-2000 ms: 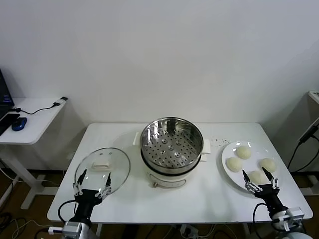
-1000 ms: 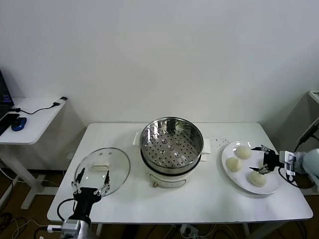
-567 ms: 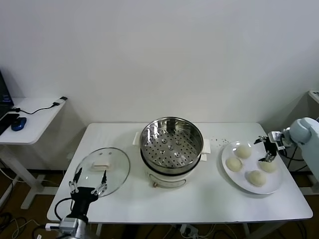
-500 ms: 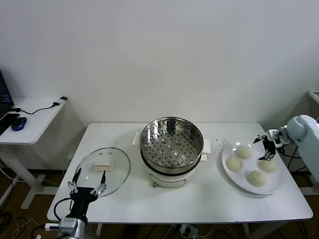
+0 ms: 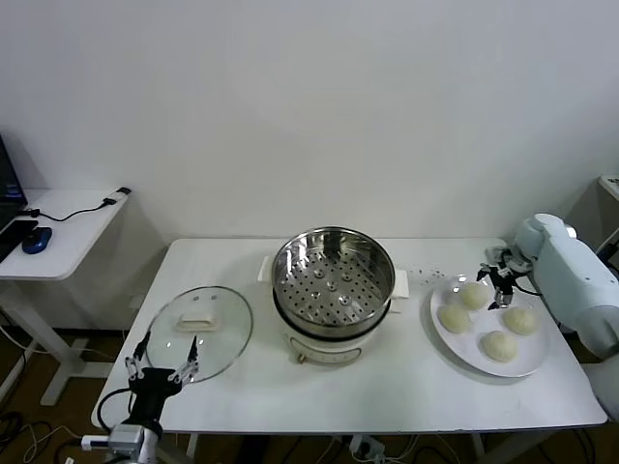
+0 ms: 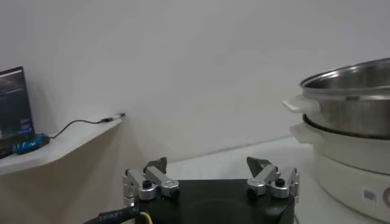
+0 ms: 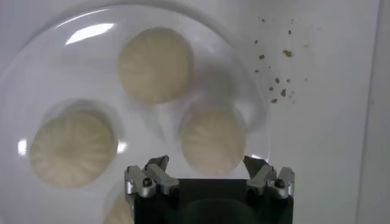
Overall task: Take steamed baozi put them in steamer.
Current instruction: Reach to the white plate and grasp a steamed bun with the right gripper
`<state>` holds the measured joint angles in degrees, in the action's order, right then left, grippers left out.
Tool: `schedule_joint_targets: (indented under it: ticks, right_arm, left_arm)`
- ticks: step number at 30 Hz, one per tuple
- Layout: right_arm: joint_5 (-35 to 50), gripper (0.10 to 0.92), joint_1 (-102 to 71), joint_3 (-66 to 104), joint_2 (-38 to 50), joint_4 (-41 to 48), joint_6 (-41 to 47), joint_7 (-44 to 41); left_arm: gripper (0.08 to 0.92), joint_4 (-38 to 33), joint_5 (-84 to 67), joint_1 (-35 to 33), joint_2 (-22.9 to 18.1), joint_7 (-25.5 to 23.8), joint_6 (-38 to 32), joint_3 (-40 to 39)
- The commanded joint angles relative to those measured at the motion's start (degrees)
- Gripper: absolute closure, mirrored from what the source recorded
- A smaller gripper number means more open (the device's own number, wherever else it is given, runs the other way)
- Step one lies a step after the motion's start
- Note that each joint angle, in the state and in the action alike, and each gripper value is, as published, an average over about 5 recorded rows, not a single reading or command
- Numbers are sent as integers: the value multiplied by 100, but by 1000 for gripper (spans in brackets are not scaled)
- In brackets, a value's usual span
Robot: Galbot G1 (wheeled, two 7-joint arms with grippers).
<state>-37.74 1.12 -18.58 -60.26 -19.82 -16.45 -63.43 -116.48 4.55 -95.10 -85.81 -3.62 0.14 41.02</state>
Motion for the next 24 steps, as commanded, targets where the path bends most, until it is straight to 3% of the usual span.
schedule_joint_targets:
  ticks: [1, 10, 24]
  right_arm:
    - [-243, 203, 120, 1, -285, 401, -49, 113]
    - [-288, 219, 144, 30, -325, 534, -13, 133]
    - [-268, 399, 171, 43, -296, 553, -19, 80]
  left_arm:
    - [177, 77, -29, -20, 20, -5, -31, 70]
    - [177, 78, -34, -65, 8, -6, -65, 76]
    - [177, 52, -34, -127, -1, -1, -95, 103]
